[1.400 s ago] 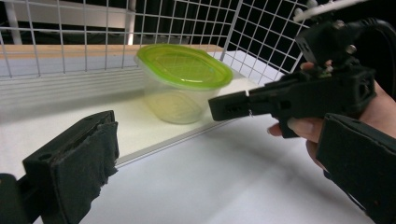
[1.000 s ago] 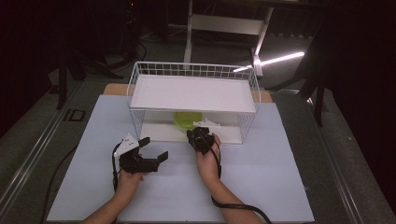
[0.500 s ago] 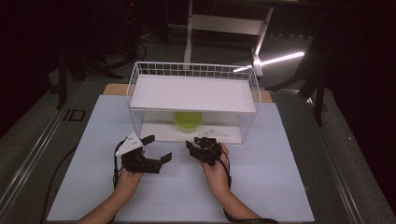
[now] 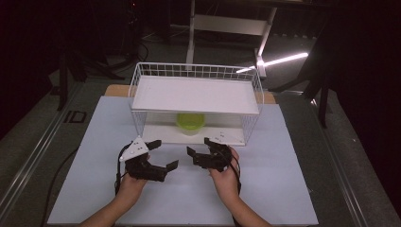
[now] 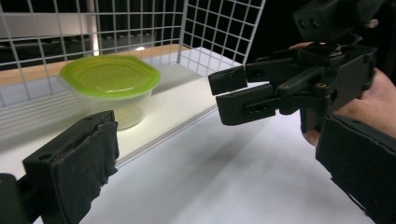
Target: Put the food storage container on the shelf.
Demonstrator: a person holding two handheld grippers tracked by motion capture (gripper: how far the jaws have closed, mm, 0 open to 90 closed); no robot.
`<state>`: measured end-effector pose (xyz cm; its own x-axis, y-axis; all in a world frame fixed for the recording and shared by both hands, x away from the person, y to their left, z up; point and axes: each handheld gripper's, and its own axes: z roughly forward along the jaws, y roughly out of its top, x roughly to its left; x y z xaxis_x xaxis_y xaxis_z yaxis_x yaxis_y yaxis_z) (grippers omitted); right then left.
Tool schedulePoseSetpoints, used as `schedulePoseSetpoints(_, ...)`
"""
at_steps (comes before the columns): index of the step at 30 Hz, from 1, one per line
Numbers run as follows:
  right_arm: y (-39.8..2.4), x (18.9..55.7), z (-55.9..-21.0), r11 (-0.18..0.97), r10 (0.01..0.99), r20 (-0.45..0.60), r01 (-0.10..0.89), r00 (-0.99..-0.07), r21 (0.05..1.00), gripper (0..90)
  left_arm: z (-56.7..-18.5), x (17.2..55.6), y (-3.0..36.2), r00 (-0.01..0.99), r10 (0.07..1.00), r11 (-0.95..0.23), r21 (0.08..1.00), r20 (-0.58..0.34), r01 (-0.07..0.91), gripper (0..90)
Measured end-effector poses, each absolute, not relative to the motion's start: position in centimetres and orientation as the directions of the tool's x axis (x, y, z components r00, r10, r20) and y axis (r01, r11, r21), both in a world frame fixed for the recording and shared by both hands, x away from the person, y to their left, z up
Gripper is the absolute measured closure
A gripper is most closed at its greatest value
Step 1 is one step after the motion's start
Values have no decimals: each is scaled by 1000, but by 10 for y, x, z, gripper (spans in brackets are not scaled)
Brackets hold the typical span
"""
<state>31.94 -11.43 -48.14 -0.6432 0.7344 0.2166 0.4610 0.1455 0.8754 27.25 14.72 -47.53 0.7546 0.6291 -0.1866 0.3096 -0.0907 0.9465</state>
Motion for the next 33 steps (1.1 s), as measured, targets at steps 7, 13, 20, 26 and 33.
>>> schedulePoseSetpoints(7, -122, 311, -482, 176, 733, 179, 437, -657, 882, 178, -477, 270, 155, 763, 605, -67, 940, -229, 335, 3)
schedulePoseSetpoints(13, -137, 303, -482, 189, 725, 179, 442, -665, 877, 177, -477, 263, 161, 765, 605, -78, 940, -220, 332, 4)
schedulePoseSetpoints(20, -154, 294, -483, 217, 712, 159, 430, -684, 876, 177, -477, 252, 171, 760, 609, -75, 937, -228, 341, 3)
schedulePoseSetpoints(26, -167, 284, -485, 240, 702, 147, 426, -697, 872, 176, -482, 243, 184, 750, 618, -64, 935, -238, 349, 4)
schedulePoseSetpoints(33, -182, 274, -484, 229, 705, 157, 431, -692, 873, 176, -486, 233, 197, 749, 617, -75, 930, -241, 361, 4)
